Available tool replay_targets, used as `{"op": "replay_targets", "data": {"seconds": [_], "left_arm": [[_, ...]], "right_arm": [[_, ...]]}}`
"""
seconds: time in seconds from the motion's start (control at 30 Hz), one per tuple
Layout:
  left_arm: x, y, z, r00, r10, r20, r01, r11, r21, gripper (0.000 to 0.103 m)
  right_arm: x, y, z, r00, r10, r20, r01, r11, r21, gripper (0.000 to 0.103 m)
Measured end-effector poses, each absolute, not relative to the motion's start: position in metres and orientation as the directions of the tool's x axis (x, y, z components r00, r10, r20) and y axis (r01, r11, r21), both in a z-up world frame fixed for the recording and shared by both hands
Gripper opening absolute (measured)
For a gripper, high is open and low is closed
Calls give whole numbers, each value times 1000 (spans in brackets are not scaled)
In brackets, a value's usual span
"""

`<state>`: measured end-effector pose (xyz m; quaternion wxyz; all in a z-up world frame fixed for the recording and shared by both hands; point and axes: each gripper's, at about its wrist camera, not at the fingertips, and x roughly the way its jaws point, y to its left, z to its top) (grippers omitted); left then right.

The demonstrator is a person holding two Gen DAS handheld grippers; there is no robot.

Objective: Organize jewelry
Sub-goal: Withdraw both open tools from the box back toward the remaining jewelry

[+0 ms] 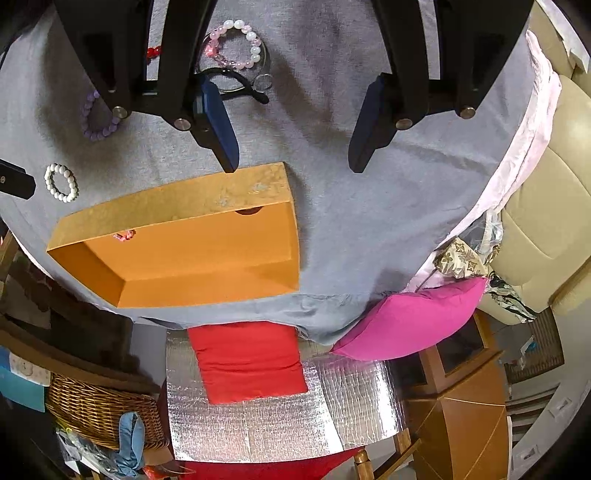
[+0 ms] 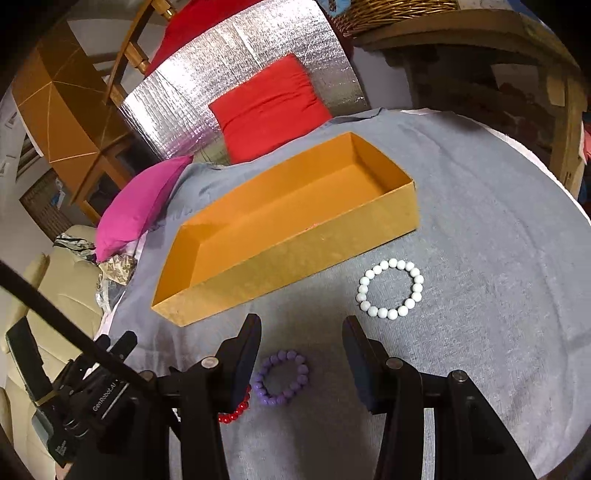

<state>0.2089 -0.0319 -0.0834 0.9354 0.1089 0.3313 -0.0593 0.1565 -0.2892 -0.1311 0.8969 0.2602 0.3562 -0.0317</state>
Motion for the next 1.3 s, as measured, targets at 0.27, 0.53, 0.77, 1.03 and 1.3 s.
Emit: {"op": "replay_targets", "data": {"seconds": [0.27,0.53,0.77,1.03,1.3], "left_arm": [[206,-28,-81,781,-38,-623,185,968,172,63],[202,-24,-79,788,-36,-615,194,962,192,63],[200,-21,-79,792,-35,-610,199,959,203,63],[198,-19,-80,793,-31,-609,200,957,212,63],[197,-19,-83,788,-30,-614,212,951,226,63]], "right_arm": [[162,-277,-132,735,149,-661,208,879,430,49],[167,-266,-134,725,170,-668,178,890,420,49],[171,-253,-135,712,194,-675,141,902,408,49],[174,-239,-137,695,222,-684,100,912,397,49],[175,-231,-137,686,234,-689,79,917,391,49]]}}
